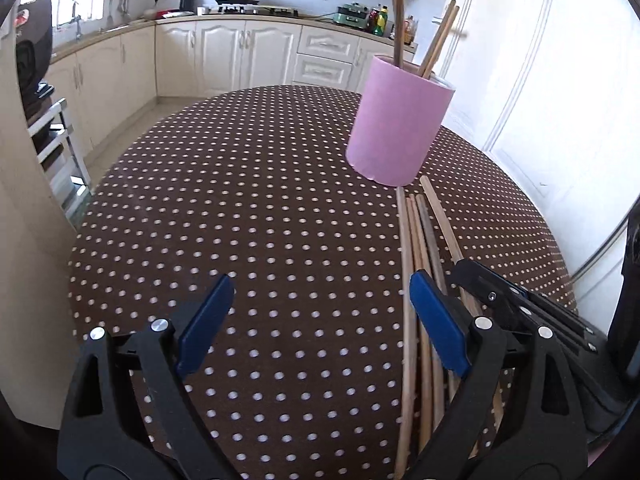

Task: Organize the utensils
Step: 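Close the left tool on a chopstick while the right tool grasps another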

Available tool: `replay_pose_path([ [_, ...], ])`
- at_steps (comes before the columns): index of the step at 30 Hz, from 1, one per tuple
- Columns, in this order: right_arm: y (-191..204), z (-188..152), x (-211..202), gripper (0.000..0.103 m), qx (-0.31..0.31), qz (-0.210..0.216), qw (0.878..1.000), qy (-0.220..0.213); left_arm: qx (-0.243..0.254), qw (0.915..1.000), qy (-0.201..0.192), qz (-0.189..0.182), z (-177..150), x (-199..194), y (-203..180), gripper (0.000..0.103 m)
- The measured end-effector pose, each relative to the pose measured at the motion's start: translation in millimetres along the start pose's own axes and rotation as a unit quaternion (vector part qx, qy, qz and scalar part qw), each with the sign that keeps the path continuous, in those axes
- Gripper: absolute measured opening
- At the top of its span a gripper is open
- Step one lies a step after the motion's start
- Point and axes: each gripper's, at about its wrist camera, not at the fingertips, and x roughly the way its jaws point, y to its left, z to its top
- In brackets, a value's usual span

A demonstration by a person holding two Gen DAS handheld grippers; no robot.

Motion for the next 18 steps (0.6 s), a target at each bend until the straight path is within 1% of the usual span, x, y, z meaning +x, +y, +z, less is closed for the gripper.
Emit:
replay_pose_path([
  [6,-15.3,1.4,-7.1,0.005,0.029,0.007,0.999,-0.014,0.028,0.9996,0.004,0.009,7.0,8.3,-13.7,0.088],
  [11,-32.9,5.8,-11.2,0.005,0.054,0.004,0.998,-0.02,0.05,0.9986,0.017,0.006,11.2,18.2,-25.1,0.088],
  [13,-40.6,7.6,-12.7,0.005,0.063,0.002,0.998,-0.02,0.05,0.9985,0.021,0.007,13.2,22.8,-28.6,0.088],
  [17,-51.6,10.1,-14.2,0.005,0.074,0.001,0.997,-0.021,0.052,0.998,0.032,-0.013,17.7,30.7,-35.4,0.088],
  [18,-52.8,10.9,-14.3,0.005,0.075,0.001,0.997,-0.022,0.053,0.9979,0.034,-0.013,19.3,32.8,-36.2,0.088],
])
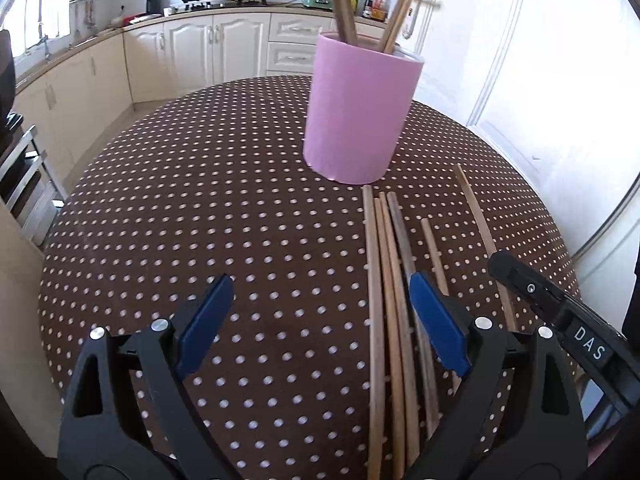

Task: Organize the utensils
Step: 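Close the left tool on a chopstick while the right tool grasps another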

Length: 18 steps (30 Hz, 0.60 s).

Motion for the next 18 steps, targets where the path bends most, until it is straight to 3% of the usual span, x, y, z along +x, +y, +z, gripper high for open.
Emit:
replay_pose_path([
  [13,-13.3,5.7,7.3,0.005,0.022,0.023,0.999,0.022,0.03,0.997,0.034,0.064,9.6,19.1,-7.1,0.086],
  [18,-14.3,5.4,8.5,0.005,0.028,0.027,0.999,0.027,0.035,0.9971,0.037,0.057,9.0,22.5,-12.9,0.079],
])
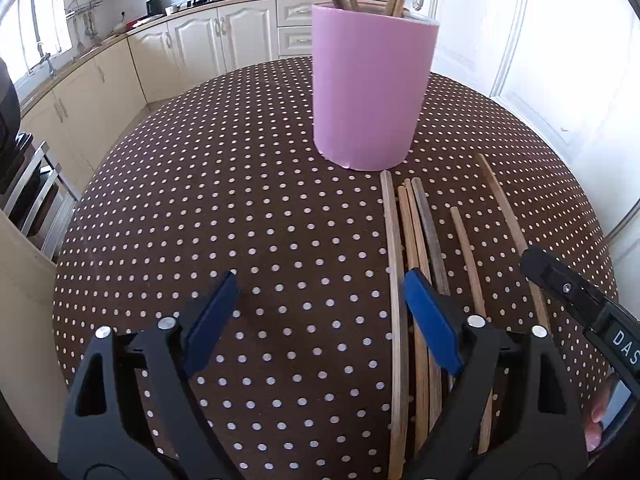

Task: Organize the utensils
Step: 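Close the left tool on a chopstick while the right tool grasps another, then lift the chopsticks over the pink cup with both tools and lower them in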

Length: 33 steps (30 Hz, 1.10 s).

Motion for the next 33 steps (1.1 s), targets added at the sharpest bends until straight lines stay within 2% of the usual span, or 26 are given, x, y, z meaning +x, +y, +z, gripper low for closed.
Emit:
replay_pose_path([
  [1,-0.1,-0.1,0.2,0.005,0.001,-0.001,1.0,0.001,0.005,1.0,0.006,0.004,-0.5,1.7,-2.7,0.073],
  [3,0.0,0.1,0.1,0.005,0.001,0.0,1.0,0.001,0.002,0.9999,0.002,0.015,0.7,2.6,-8.2,0.069],
  [4,0.5,-0.1,0.0,0.005,0.0,0.0,1.0,0.001,-0.007,0.9999,0.002,0.014,0.5,2.3,-9.3,0.064],
  [6,-1.3,0.5,0.2,0.005,0.001,-0.001,1.0,0.002,-0.016,0.9997,-0.004,0.015,-0.3,0.5,-11.7,0.049],
  [7,-1.6,0.4,0.6,0.005,0.002,-0.002,1.0,0.004,-0.017,0.9997,-0.006,0.014,-1.2,-0.3,-12.4,0.033],
  [11,-2.6,1.7,3.1,0.005,0.005,-0.004,1.0,0.007,-0.021,0.9997,-0.011,0.0,-4.4,-4.5,-10.7,0.01],
  [13,-2.0,1.5,2.3,0.005,0.004,-0.004,1.0,0.005,-0.034,0.9993,-0.011,-0.007,-8.8,-8.0,-4.1,0.007],
  [18,0.2,1.1,0.2,0.005,-0.003,-0.004,1.0,-0.001,-0.066,0.9972,-0.011,-0.033,-14.2,-12.7,11.4,0.006],
  [23,5.2,0.0,-6.5,0.005,-0.01,0.0,1.0,-0.017,-0.079,0.996,-0.022,-0.034,-19.8,-21.2,20.5,0.006],
  [33,14.3,12.5,-28.8,0.005,-0.034,0.021,0.997,-0.073,-0.107,0.9885,-0.102,-0.033,-21.0,-71.5,36.2,0.006],
])
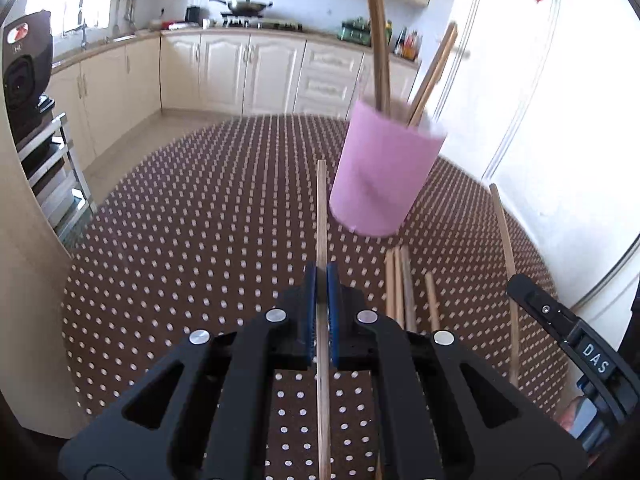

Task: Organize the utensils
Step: 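Lift the chopsticks over the pink cup with both tools and lower them in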

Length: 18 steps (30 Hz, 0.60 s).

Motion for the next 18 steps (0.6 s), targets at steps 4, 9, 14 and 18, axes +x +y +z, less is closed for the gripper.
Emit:
replay_pose_path([
  [4,1.0,5.6,-9.5,0.005,0.002,0.009,1.0,-0.029,-0.003,0.9997,-0.025,-0.002,9.7,-17.0,0.6,0.006],
  [9,2.4,14.2,-19.6,0.005,-0.002,0.015,0.998,-0.06,-0.004,0.9987,-0.051,-0.003,19.3,-28.7,-6.5,0.006],
  [14,14.8,24.8,-28.8,0.005,-0.019,0.019,0.995,-0.093,-0.008,0.9966,-0.081,-0.002,29.8,-41.1,-10.9,0.006],
  [18,17.7,34.0,-37.0,0.005,-0.023,0.024,0.992,-0.12,-0.014,0.9941,-0.107,0.0,34.8,-52.5,-10.6,0.006],
])
